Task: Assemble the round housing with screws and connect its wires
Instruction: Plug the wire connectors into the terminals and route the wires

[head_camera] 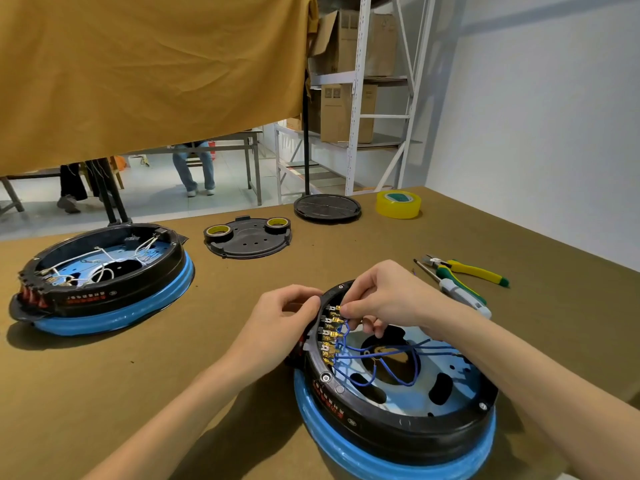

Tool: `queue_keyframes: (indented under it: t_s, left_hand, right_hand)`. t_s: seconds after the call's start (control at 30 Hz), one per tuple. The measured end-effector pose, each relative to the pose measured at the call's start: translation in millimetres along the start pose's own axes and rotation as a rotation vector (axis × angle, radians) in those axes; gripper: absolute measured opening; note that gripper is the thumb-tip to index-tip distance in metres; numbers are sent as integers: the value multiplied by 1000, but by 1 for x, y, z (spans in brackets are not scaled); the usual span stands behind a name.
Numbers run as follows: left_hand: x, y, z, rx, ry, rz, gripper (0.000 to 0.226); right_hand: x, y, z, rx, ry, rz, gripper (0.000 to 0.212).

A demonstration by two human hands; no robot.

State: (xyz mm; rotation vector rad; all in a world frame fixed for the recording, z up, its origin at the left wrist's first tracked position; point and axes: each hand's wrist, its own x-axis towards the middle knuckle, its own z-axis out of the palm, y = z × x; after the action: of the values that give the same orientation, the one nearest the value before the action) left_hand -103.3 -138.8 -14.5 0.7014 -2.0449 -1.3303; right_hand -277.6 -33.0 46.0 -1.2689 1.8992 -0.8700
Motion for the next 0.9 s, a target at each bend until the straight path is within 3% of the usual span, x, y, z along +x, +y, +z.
queue_keyframes:
  t_s: [0.2, 0.43, 0.63, 0.9]
  left_hand:
    - [-2, -1, -1, -17, 23, 19, 19]
    - [-10, 2, 6, 175, 202, 72, 15]
    - [-15, 7, 7, 145, 128, 46, 28]
    - [-18, 7, 10, 90, 122, 9, 28]
  right_hand:
    - [2, -1, 2, 24, 9, 16, 10]
    - [4, -3, 3, 22, 9, 3, 11]
    - [8, 1, 4, 87, -8, 31, 10]
    - [15, 1, -6, 166, -108, 95, 7]
